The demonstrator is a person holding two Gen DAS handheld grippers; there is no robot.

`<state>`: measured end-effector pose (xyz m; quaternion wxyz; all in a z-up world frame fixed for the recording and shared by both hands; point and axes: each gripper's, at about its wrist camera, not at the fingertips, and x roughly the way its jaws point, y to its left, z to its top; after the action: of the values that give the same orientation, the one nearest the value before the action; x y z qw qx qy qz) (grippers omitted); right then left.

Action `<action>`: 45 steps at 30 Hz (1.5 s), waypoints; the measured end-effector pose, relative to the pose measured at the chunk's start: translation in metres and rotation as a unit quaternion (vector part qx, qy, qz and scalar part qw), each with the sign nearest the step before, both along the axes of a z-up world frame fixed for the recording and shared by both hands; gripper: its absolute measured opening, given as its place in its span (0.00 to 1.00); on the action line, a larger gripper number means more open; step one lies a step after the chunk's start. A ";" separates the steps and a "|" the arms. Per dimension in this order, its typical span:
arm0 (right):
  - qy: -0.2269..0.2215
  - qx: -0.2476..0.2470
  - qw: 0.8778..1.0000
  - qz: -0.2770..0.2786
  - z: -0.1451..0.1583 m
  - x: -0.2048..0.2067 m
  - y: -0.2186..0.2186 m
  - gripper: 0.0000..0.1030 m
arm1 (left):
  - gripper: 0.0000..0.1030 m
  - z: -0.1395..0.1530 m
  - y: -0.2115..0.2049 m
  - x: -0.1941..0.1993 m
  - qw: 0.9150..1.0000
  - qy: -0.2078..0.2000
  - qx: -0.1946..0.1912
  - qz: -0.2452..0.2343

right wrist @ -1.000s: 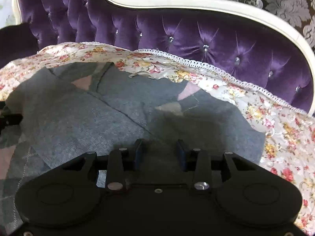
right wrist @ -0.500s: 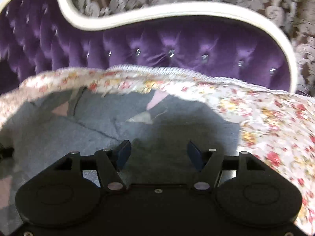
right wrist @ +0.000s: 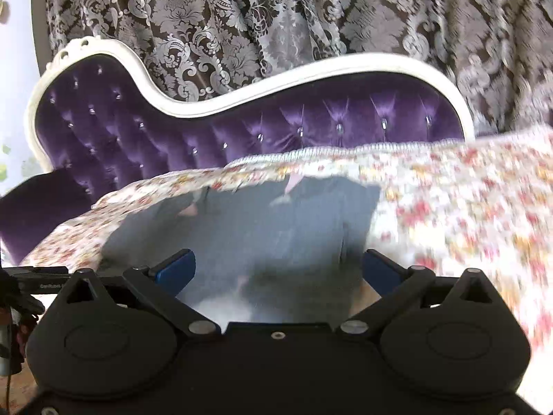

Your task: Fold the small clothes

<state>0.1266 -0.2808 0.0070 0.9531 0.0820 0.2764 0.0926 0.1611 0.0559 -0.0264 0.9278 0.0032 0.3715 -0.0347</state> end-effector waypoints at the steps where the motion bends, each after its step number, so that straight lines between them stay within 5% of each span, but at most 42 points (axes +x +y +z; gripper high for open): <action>1: 0.006 0.008 1.000 0.001 -0.002 -0.010 -0.001 0.99 | 0.85 0.001 0.001 -0.013 1.000 0.005 -0.008 -0.001; 11: 0.048 0.029 0.998 0.011 -0.021 -0.092 0.010 0.99 | 0.85 0.002 0.015 -0.109 0.996 0.032 -0.076 0.035; 19: 0.075 0.038 0.996 0.020 -0.033 -0.129 0.016 0.99 | 0.85 0.002 0.020 -0.142 0.993 0.044 -0.102 0.047; 45: 0.104 0.108 0.988 0.032 -0.057 -0.126 0.026 1.00 | 0.85 -0.019 -0.007 -0.126 0.993 0.053 -0.103 -0.011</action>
<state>0.0011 -0.2547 -0.0495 0.9012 0.1847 0.3648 0.1434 0.0350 0.0490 -0.0450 0.9017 -0.0897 0.4146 -0.0835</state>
